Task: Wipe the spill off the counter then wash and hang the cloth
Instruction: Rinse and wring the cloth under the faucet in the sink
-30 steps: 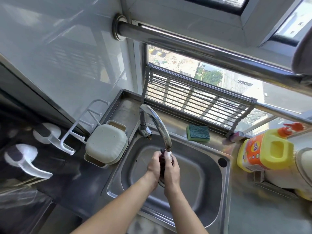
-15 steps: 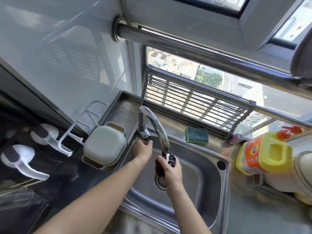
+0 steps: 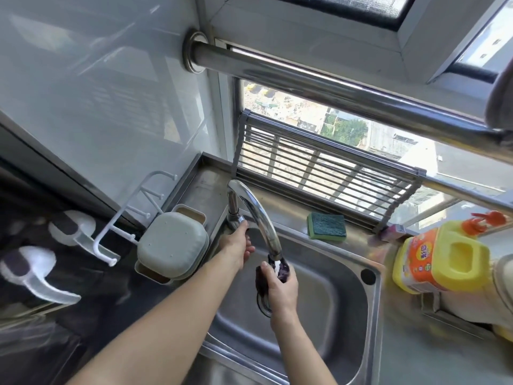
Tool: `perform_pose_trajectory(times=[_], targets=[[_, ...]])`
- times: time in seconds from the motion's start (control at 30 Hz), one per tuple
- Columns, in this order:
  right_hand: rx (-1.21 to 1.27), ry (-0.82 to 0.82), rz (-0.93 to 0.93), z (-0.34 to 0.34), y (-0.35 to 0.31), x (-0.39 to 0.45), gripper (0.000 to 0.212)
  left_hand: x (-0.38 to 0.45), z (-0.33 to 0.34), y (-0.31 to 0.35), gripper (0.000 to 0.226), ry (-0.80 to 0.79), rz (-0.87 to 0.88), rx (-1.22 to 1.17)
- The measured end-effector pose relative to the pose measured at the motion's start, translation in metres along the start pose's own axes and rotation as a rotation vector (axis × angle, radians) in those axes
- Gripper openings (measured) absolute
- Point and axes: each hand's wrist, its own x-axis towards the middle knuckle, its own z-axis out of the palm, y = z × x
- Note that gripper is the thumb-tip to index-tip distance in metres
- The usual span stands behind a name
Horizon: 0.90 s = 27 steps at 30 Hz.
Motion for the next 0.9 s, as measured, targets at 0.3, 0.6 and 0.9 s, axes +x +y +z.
perform_pose_trajectory(times=[0.3,0.6,0.9], targets=[[-0.008,0.079,-0.023,0.0,0.001,0.002,0.037,-0.003,0.005,-0.011,0.04,0.081,0.021,-0.138],[0.037,0.053,-0.037,-0.008,-0.003,-0.003,0.05,-0.006,0.008,-0.007,0.039,0.152,0.073,-0.082],[0.015,0.027,-0.017,-0.007,-0.008,-0.004,0.039,-0.018,0.016,-0.006,0.042,0.191,0.053,-0.102]])
